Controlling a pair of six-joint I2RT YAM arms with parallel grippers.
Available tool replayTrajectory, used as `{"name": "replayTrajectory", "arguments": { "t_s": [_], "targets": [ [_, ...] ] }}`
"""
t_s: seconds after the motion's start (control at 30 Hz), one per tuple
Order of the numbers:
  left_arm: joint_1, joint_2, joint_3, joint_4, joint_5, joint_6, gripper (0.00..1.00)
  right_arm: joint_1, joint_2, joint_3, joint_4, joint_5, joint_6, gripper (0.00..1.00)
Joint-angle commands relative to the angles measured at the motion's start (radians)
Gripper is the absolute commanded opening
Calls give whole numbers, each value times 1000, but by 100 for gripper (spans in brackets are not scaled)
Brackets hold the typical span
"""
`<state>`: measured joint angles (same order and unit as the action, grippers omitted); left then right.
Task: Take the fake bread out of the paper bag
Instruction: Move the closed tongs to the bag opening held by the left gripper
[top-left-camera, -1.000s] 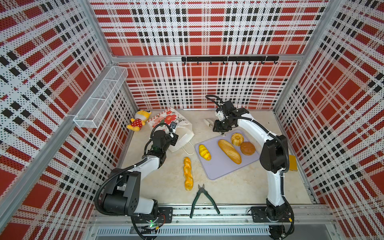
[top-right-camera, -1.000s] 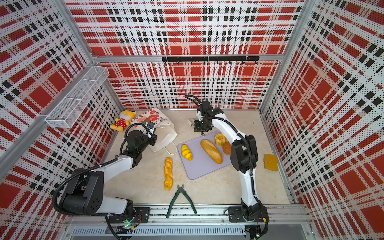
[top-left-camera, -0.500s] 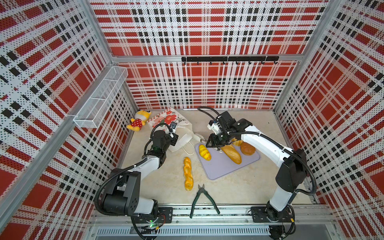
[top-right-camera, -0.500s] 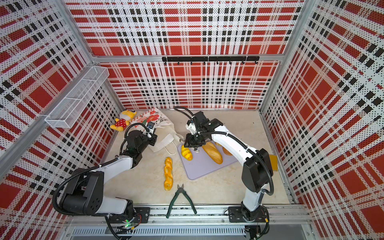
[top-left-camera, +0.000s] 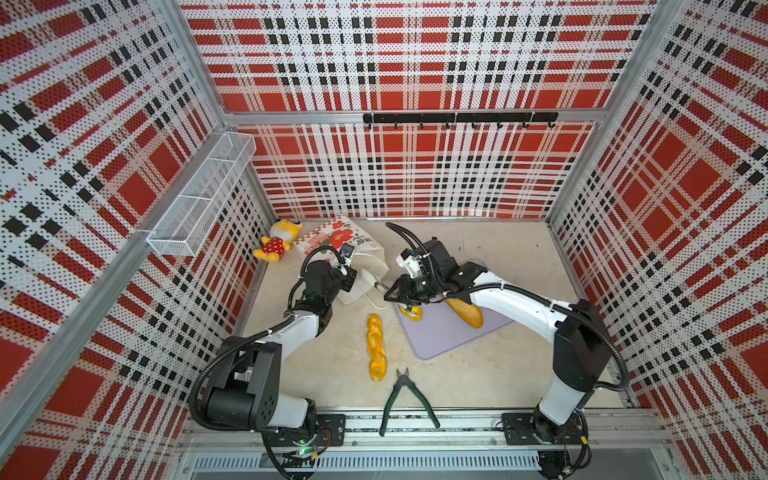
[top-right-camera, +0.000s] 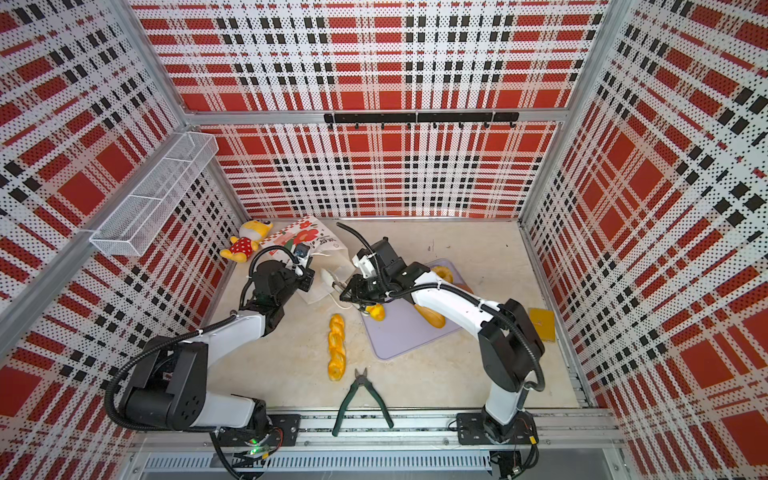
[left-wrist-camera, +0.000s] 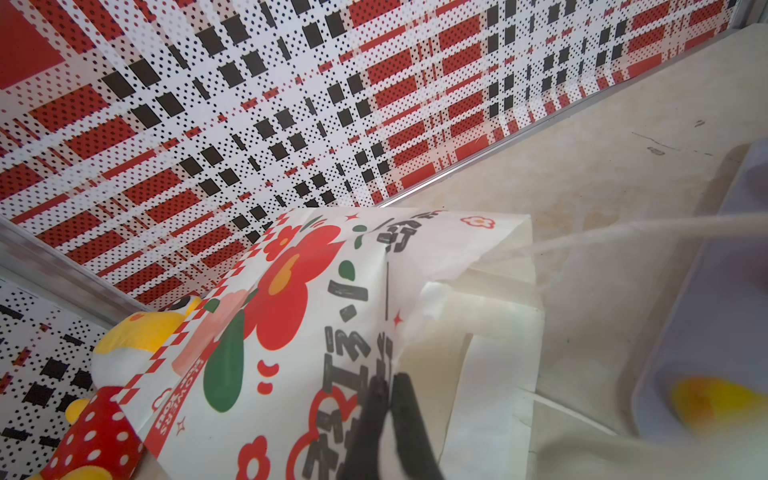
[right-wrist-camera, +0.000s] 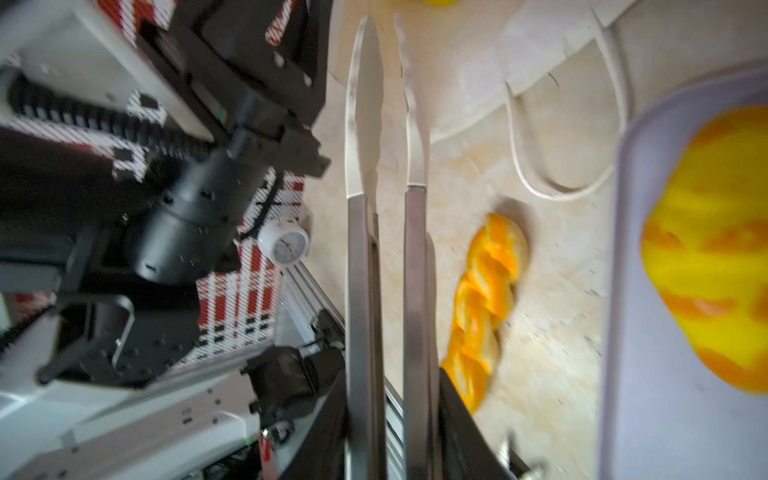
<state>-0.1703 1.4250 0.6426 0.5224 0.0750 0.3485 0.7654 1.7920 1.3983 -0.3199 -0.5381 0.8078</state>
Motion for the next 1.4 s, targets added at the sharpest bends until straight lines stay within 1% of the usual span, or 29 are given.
{"name": "replayTrajectory", "arguments": {
  "t_s": [0.0, 0.07, 0.2, 0.33, 0.43, 0.5, 0.63, 0.83, 0.97, 1.37],
  "targets": [
    [-4, -18, 17, -2, 23, 0, 0, 1, 92, 6, 349, -9, 188, 30],
    [-3, -27, 14, -2, 32, -2, 0, 6, 140, 32, 380, 8, 213, 30],
    [3, -57, -1, -2, 62, 10, 0, 10, 211, 35, 464, 9, 268, 30],
    [11, -86, -22, -2, 96, 31, 0, 19, 267, 40, 519, -14, 293, 31],
    [12, -103, -34, -3, 123, 38, 0, 21, 298, 42, 586, -43, 335, 33],
    [12, -113, -43, -2, 138, 36, 0, 20, 311, 53, 591, -57, 344, 35],
    [13, -126, -59, -3, 149, 29, 0, 18, 307, 64, 524, -57, 311, 38],
    [13, -136, -72, -2, 143, 33, 0, 16, 293, 97, 351, -17, 198, 41],
    [12, -128, -71, -2, 144, 33, 0, 17, 305, 155, 240, 11, 124, 42],
    [9, -104, -73, 13, 137, 33, 0, 18, 404, 322, 72, 17, 29, 45]
  ]
}}
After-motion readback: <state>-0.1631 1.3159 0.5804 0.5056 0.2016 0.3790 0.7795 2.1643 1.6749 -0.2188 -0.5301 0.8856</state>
